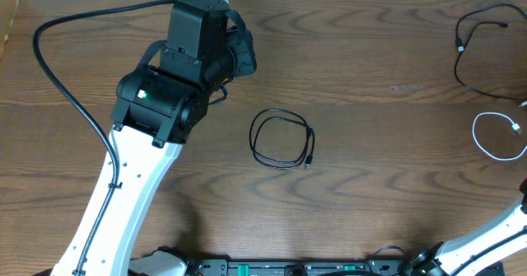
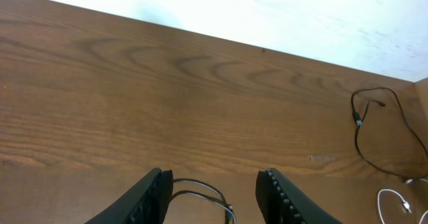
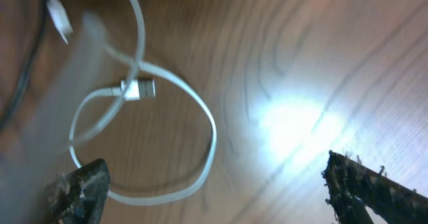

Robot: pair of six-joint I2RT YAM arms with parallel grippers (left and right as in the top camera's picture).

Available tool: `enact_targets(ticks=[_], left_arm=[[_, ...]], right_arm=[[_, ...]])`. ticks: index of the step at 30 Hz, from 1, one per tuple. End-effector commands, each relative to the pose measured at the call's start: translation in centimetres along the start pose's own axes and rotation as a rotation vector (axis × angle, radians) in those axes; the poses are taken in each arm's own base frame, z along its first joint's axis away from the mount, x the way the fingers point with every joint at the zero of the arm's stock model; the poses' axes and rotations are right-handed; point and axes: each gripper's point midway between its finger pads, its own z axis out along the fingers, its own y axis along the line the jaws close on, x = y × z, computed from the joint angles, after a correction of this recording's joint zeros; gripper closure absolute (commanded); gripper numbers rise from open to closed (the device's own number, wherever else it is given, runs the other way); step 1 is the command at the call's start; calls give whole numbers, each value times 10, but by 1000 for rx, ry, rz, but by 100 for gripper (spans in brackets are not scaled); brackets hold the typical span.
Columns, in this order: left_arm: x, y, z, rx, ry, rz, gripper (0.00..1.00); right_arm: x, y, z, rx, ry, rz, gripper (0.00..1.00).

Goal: Untangle cables
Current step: 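Carry the white cable to the right edge and release it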

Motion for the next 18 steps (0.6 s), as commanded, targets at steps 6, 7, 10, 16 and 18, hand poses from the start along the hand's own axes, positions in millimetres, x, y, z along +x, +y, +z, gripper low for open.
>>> enact_targets(ticks=[6,7,10,16,18], left_arm=[[3,3,4,-13,12,1,54],[3,3,4,-13,14,1,54],[4,4,6,-17,20,2,54],[6,5,11,-23,31,3,54],[8,5,12,-27,38,3,54]], right_arm=[[60,121,-55,-852,151,-485,1],[66,128,-65,-925,171,-479,1],[71,131,-73,-959,264,-331,1],[66,137,-94,-1059,356,-136,4],[67,137,-93,-1041,331,-176,5]])
